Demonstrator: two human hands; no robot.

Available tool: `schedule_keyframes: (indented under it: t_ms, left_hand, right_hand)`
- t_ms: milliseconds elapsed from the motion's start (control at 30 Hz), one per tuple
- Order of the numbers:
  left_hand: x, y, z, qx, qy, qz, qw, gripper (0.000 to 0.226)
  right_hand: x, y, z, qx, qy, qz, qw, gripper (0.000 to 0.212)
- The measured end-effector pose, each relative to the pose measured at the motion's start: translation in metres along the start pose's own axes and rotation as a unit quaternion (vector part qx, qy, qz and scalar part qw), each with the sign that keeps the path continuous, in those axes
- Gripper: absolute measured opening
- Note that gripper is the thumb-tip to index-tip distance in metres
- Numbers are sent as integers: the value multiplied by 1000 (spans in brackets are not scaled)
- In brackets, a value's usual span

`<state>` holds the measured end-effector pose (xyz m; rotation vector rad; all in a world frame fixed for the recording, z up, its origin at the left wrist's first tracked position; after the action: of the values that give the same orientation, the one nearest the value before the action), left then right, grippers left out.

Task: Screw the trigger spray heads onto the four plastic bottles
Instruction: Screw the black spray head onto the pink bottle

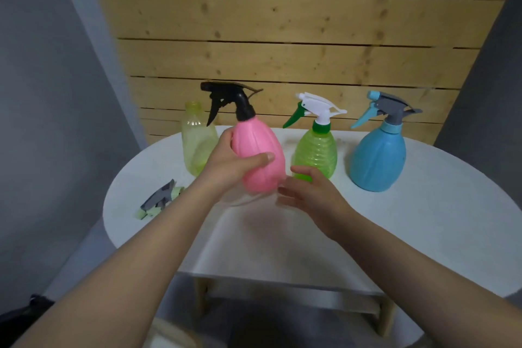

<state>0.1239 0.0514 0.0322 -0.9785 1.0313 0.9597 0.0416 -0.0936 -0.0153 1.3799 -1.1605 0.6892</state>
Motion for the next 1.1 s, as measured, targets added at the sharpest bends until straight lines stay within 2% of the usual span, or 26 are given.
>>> schedule_keyframes:
  t_ms: [67, 233, 633, 867, 1100]
  left_hand:
    - [1, -6, -3, 9, -33, -29, 999, 85]
    - [10, -18, -9, 13, -68, -53, 996, 85]
    - [26, -27, -15, 77, -61, -20, 995, 93]
    - [28, -20, -11, 66, -95, -22, 993, 99]
    - [27, -5, 3, 59, -136, 3, 989, 91]
  right_hand:
    - [0, -4, 7, -45, 28, 13, 999, 38]
    - [-5, -11, 11, -64, 46, 13, 997, 25]
    - [-6, -20, 17, -74, 59, -4, 995, 26]
    - [-4, -15, 13, -72, 67, -3, 995, 27]
    - [0, -7, 1, -70, 93, 17, 993, 22]
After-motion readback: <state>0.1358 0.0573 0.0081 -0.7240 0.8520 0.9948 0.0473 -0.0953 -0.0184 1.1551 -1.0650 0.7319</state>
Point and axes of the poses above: each hand's wrist, its own y-axis away from the middle knuckle, its own z-axis out of the back of the hand, x = y × z, the point moved 8 cm from there along -y, towards the middle knuckle, and after that the axes turned 9 degrees about -z, right-handed, at the moved point
